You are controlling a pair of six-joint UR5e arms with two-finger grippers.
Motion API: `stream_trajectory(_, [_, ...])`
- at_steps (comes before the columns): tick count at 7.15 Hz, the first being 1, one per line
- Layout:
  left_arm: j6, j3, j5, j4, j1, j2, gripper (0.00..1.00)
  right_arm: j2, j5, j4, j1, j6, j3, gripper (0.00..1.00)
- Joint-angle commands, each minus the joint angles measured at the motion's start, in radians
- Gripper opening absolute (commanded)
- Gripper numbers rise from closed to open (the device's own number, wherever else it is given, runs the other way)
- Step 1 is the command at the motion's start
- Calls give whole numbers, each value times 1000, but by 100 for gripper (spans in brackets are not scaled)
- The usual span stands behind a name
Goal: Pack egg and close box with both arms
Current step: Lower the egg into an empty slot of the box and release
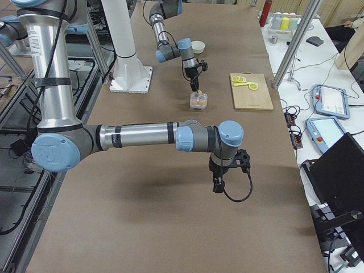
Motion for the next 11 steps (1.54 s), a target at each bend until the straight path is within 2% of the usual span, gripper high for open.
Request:
stream_trajectory(1, [-1,-5,1,2,15,-11,43,0,-1,0,0,1,5,100])
stream_trajectory(7, [2,3,1,7,12,-3,50,8,-1,-2,2,1,3,100])
stream_trajectory(10, [2,3,1,9,12,3,73,8,-1,-2,2,1,5,100])
stream_trajectory(11, [2,3,1,10,12,3,76,8,-1,-2,2,1,5,100])
